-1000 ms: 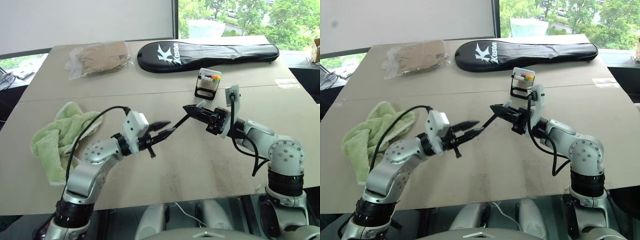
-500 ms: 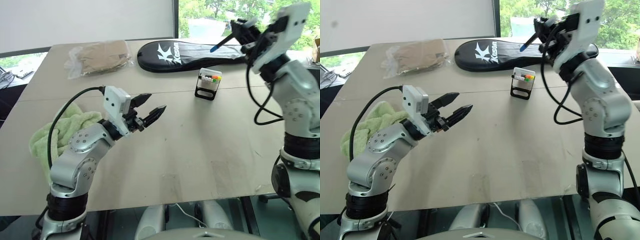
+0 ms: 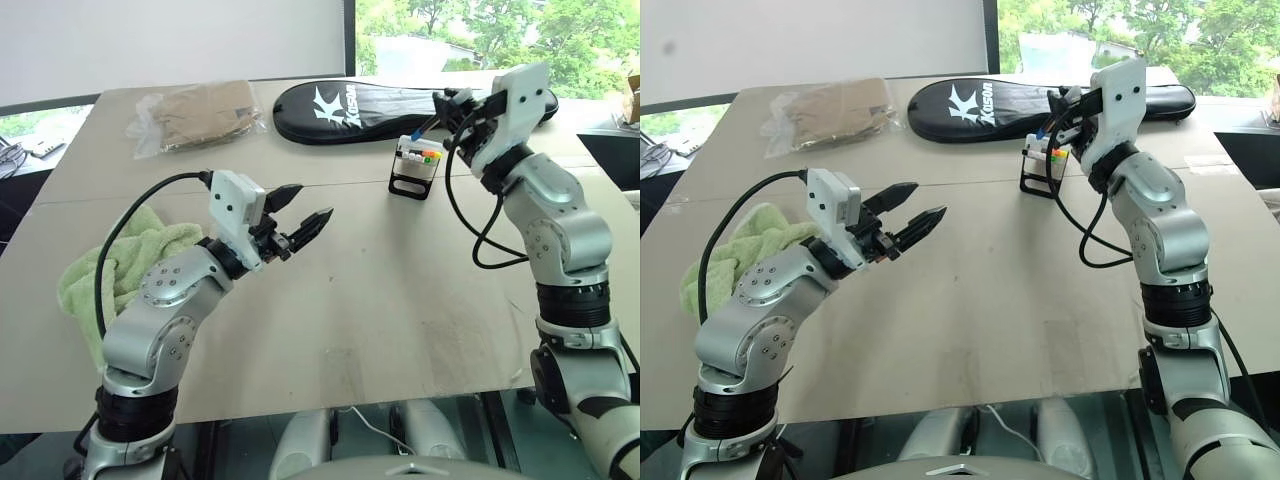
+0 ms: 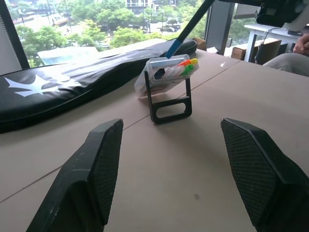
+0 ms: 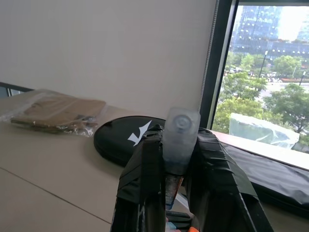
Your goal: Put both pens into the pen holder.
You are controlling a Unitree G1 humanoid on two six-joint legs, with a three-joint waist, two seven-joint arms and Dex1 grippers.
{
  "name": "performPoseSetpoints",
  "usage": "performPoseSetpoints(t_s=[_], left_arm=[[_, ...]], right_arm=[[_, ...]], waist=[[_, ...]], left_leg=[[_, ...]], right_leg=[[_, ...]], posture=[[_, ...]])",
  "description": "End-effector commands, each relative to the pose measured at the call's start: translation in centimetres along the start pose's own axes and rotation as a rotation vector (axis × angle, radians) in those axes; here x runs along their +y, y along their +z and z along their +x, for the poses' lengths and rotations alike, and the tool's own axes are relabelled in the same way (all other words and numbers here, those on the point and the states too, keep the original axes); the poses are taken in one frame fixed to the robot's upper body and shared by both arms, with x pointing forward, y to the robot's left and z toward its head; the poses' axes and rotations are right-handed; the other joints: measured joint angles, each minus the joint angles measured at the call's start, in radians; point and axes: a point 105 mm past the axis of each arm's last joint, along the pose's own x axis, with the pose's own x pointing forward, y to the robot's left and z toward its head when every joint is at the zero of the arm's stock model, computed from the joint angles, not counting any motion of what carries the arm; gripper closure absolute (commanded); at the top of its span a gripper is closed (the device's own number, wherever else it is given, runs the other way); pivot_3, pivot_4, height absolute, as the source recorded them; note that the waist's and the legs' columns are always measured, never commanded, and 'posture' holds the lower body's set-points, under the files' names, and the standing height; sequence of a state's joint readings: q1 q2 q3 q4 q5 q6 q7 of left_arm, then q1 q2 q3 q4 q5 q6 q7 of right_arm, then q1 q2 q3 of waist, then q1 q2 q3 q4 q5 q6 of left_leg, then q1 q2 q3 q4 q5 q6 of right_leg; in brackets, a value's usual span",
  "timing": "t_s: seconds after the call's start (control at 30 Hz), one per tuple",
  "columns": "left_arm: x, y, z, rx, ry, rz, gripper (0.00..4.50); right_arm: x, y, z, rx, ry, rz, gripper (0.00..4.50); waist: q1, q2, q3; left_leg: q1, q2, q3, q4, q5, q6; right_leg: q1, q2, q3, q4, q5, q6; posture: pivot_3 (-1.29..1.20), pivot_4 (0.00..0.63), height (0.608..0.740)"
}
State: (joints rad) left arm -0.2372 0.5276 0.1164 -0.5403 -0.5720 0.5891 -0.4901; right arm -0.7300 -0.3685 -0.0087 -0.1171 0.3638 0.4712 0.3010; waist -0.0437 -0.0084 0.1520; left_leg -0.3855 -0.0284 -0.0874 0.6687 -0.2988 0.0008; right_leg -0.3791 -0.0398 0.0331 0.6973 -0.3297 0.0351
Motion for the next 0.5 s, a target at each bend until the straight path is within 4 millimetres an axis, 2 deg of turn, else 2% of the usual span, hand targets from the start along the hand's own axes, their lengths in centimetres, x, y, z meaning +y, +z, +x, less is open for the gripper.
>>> performPoseSetpoints(t_s=[0.03, 0.2, 0.47, 0.5], left_arm=[[-0.4, 1.4, -0.2, -0.048, -0.005, 0.05, 1.14], [-0.3, 1.5, -0.4, -0.049, -0.005, 0.061, 1.14], [-0.3, 1.4, -0.5, -0.052, 0.0, 0.061, 1.14], [-0.3, 1.4, -0.5, -0.053, -0.001, 0.061, 1.14]], right_arm=[[0.3, 1.2, 0.1, -0.063, 0.005, -0.056, 4.4], [-0.3, 0.2, 1.0, -0.069, -0.039, -0.117, 4.4], [1.0, -2.5, 1.8, -0.023, -0.014, -0.149, 4.4], [1.0, -2.7, 1.8, -0.021, -0.015, -0.151, 3.37]], waist=[[0.0, 0.0, 0.0], [0.0, 0.0, 0.0], [-0.001, 0.0, 0.0], [-0.001, 0.0, 0.0]], left_leg=[[0.0, 0.0, 0.0, 0.0, 0.0, 0.0], [0.0, 0.0, 0.0, 0.0, 0.0, 0.0], [0.0, 0.0, 0.0, 0.0, 0.0, 0.0], [0.0, 0.0, 0.0, 0.0, 0.0, 0.0]], right_leg=[[0.0, 0.0, 0.0, 0.0, 0.0, 0.0], [0.0, 0.0, 0.0, 0.0, 0.0, 0.0], [0.0, 0.0, 0.0, 0.0, 0.0, 0.0], [0.0, 0.0, 0.0, 0.0, 0.0, 0.0]], posture=[[0.0, 0.15, 0.74], [0.0, 0.15, 0.74], [0.0, 0.15, 0.74], [0.0, 0.15, 0.74]])
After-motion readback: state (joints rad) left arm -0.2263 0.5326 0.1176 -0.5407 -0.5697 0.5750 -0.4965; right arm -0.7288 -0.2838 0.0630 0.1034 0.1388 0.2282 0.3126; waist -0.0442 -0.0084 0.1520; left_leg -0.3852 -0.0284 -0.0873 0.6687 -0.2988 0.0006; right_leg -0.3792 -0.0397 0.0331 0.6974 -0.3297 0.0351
